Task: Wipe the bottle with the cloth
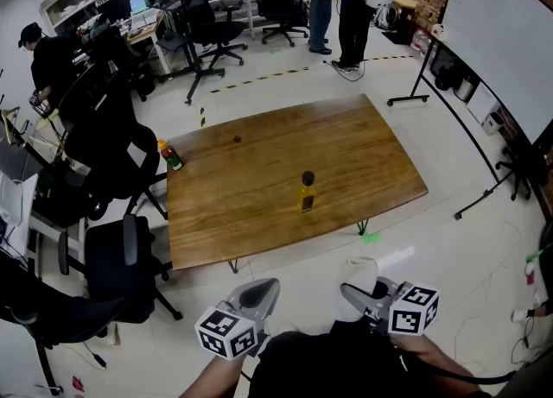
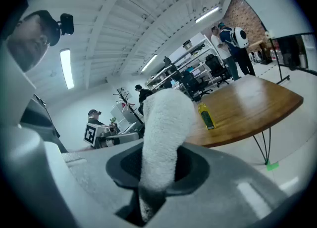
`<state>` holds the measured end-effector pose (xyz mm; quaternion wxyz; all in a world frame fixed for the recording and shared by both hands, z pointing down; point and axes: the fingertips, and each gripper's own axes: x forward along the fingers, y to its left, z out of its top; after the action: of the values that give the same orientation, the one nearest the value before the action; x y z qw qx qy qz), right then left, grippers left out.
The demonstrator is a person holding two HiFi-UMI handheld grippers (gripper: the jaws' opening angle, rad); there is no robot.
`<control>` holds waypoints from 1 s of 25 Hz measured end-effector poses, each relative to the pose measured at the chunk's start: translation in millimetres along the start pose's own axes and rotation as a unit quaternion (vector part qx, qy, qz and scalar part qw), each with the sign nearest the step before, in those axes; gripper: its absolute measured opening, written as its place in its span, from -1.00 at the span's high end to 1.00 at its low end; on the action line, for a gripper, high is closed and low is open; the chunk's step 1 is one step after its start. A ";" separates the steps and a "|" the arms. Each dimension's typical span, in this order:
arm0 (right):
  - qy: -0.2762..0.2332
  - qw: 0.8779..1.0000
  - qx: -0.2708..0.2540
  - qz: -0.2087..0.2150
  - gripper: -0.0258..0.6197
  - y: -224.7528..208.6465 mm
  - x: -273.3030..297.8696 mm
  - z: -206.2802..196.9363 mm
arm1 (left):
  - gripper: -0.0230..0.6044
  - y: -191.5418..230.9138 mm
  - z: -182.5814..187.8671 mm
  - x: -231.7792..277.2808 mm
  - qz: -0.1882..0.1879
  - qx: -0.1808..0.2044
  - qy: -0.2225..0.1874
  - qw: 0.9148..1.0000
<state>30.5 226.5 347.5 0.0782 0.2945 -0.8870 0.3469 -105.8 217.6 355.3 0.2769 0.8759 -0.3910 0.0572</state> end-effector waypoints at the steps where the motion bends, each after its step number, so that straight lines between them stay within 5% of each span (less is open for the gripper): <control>1: 0.002 1.000 0.003 0.001 0.70 -2.6 1.0 1.7 | 0.87 1.0 3.6 2.3 -0.001 0.001 -0.003 1.000; 13: -0.007 0.999 0.009 0.034 0.70 -83.0 34.8 71.3 | 0.84 32.6 62.4 79.4 0.007 0.069 -0.027 0.997; 20: -0.004 0.995 -0.010 0.097 0.70 -141.3 53.8 146.2 | 0.47 53.3 96.6 148.9 0.040 0.146 -0.023 0.988; 25: 0.021 0.991 -0.009 0.131 0.70 -179.8 65.7 155.6 | 0.19 76.1 98.8 185.4 0.051 0.175 -0.011 0.983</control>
<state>90.9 -12.5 356.1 0.0533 0.1673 -0.9194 0.3521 -44.3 3.0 364.5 0.1119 0.8902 -0.4221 0.1296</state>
